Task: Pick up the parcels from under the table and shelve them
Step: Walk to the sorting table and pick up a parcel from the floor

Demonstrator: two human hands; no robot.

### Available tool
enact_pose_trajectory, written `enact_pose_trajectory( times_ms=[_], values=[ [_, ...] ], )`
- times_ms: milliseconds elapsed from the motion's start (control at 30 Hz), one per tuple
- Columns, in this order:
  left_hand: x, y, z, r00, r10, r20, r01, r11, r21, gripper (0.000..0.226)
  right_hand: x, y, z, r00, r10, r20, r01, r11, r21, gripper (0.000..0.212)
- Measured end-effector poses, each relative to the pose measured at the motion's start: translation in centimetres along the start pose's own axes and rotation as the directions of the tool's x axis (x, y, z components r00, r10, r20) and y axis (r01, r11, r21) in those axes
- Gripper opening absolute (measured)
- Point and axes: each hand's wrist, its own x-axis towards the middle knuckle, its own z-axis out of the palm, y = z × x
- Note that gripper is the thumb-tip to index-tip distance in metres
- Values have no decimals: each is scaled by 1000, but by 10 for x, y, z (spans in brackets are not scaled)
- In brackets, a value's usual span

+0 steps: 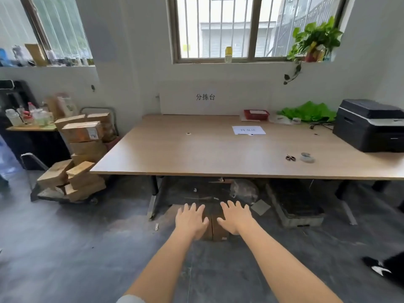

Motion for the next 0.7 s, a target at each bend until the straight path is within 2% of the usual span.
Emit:
enact_pose_trajectory(
  times_ms=[400, 567, 700],
  values=[
    [229, -31, -12, 996, 22, 88, -23, 1000, 13, 60, 220, 30, -16, 997, 23, 74, -27, 999, 46, 68],
    [324, -36, 17, 988, 4, 153, -5, 1000, 7, 61, 326, 48, -4, 993, -26, 111, 17, 996, 82, 68],
    [409, -42, 67, 981, -30, 192, 29, 1000, 8, 62, 414, 66, 37, 980, -61, 191, 42, 994, 100, 68]
  ],
)
